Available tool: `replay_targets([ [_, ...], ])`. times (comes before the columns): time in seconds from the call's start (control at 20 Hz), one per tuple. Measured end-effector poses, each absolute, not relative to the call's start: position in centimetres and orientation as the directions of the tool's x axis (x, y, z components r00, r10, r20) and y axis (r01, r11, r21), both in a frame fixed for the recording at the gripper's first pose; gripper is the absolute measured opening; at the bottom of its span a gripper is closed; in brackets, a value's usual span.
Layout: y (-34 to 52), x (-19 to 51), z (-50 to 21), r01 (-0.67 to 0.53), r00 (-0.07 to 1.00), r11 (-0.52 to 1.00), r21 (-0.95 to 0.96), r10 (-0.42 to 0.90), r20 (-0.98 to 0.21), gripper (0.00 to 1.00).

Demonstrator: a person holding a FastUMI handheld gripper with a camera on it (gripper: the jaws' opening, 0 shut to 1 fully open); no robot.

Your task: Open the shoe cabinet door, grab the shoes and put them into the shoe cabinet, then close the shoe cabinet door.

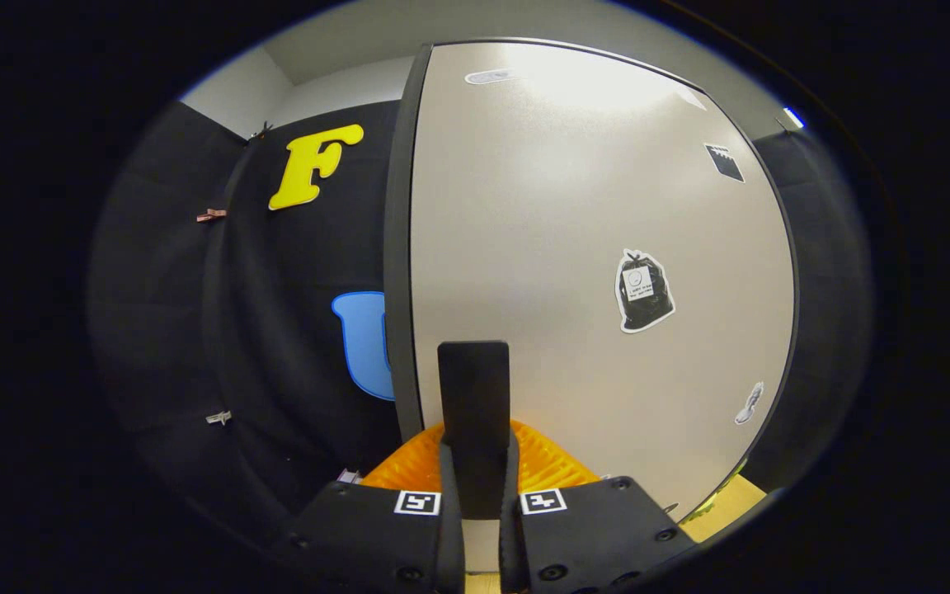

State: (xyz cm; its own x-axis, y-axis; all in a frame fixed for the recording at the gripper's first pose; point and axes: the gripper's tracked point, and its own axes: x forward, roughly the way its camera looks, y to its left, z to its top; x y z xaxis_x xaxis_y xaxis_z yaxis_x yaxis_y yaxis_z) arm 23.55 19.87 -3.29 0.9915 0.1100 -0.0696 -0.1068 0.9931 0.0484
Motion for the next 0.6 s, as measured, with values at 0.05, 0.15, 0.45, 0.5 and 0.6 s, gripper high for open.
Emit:
replay_targets([
  [0.05,19.9,23.0,-3.1,-0.112,0.991,0.992,0.052,0.115,-0.068,0.20],
  [0.15,19.8,21.5,-3.0,-0.130,0.989,0.990,0.049,0.133,-0.067,0.20],
  [0.45,17.3,15.0,-2.0,-0.197,0.978,0.978,0.065,0.201,-0.059,0.20],
  [0.5,16.8,14.2,-2.0,-0.210,0.975,0.975,0.067,0.214,-0.064,0.20],
  [0.6,15.4,12.3,-1.7,-0.237,0.968,0.968,0.081,0.242,-0.063,0.20],
])
